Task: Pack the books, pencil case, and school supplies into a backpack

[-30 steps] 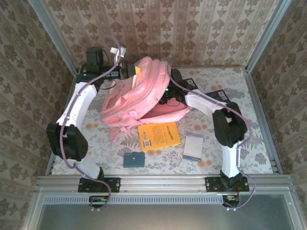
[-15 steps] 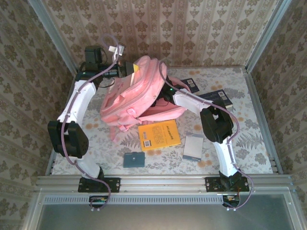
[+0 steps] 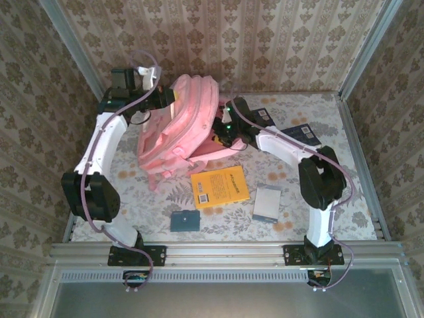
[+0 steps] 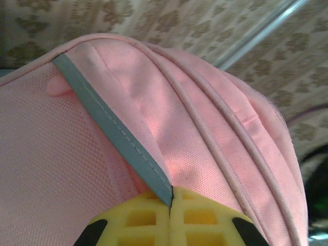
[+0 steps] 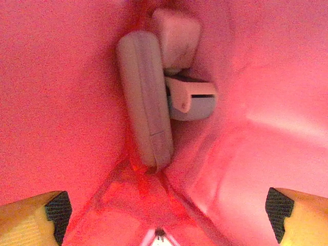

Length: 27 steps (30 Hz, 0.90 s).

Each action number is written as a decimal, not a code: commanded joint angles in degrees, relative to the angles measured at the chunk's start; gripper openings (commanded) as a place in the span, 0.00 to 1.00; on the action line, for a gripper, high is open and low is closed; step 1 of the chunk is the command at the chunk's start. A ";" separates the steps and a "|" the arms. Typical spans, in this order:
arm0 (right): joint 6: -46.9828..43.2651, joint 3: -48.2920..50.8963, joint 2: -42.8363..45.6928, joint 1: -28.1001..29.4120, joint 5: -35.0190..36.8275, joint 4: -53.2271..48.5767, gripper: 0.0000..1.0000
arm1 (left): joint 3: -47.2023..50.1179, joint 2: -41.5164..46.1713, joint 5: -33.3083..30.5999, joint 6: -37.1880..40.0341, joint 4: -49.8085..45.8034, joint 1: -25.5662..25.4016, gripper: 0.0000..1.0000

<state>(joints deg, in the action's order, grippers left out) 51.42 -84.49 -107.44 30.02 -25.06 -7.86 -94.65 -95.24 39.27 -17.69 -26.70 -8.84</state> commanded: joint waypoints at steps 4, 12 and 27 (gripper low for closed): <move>3.16 9.35 11.27 -4.92 12.78 -1.94 1.00 | -3.34 -0.50 -12.67 2.73 -3.12 -2.14 0.00; -8.31 12.11 19.44 -4.12 15.64 -7.05 1.00 | -6.94 -6.78 -12.86 0.57 -5.91 -5.71 0.10; -37.40 16.08 25.78 10.74 15.38 -18.14 0.97 | 10.68 13.73 -16.87 -9.28 -5.47 -3.08 0.52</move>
<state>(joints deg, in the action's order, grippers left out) 25.47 -65.65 -81.80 34.81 -9.39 -19.75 -88.53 -89.38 27.18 -23.83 -30.81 -12.69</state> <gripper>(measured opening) 0.972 0.524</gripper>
